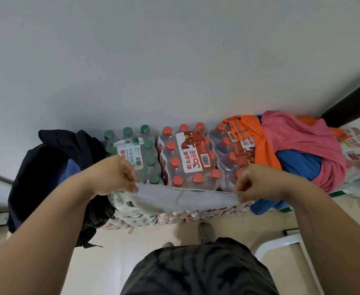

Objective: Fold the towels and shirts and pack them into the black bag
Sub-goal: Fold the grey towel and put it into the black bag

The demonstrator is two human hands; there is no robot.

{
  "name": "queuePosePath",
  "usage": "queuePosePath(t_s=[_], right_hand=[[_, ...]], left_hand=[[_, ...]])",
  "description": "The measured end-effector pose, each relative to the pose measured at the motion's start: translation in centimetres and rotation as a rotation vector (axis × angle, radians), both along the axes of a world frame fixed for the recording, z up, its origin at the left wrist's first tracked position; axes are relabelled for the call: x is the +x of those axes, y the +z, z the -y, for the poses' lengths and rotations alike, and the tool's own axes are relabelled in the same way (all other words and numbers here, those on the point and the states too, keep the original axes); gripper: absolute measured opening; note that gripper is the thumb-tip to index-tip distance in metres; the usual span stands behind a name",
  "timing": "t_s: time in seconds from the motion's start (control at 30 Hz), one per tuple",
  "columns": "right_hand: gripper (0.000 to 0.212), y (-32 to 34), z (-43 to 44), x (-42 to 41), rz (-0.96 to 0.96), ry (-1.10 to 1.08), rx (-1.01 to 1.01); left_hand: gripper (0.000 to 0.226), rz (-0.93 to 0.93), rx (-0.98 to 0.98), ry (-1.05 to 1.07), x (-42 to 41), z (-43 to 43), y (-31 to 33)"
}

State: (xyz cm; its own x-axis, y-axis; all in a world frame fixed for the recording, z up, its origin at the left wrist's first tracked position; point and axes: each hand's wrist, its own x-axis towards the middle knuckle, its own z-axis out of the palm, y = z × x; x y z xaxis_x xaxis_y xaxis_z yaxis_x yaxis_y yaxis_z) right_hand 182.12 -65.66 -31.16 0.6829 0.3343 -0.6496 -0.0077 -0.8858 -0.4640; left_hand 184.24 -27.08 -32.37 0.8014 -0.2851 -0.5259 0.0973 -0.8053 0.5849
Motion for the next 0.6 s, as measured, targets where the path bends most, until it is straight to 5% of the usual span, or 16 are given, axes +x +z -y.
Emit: queuePosePath(t_s=[0.1,0.23,0.37,0.6], right_hand=[[0.009,2.7,0.5,0.2,-0.095,-0.139,0.185],[0.005,3.2,-0.9,2.8,0.127,-0.432,0.263],[0.009,0.3,-2.9,5.8,0.323,-0.558,0.157],[0.012,-4.0,-4.9,8.6,0.062,-0.946,0.430]], left_hand=[[0.011,-0.124,-0.162,0.126,-0.7,-1.4,1.3],[0.013,0.177,-0.181,0.521,1.1,-0.9,0.4],[0.010,0.180,-0.247,0.750,3.2,1.5,-1.0],[0.011,-0.058,-0.534,1.021,5.3,3.8,-3.0]])
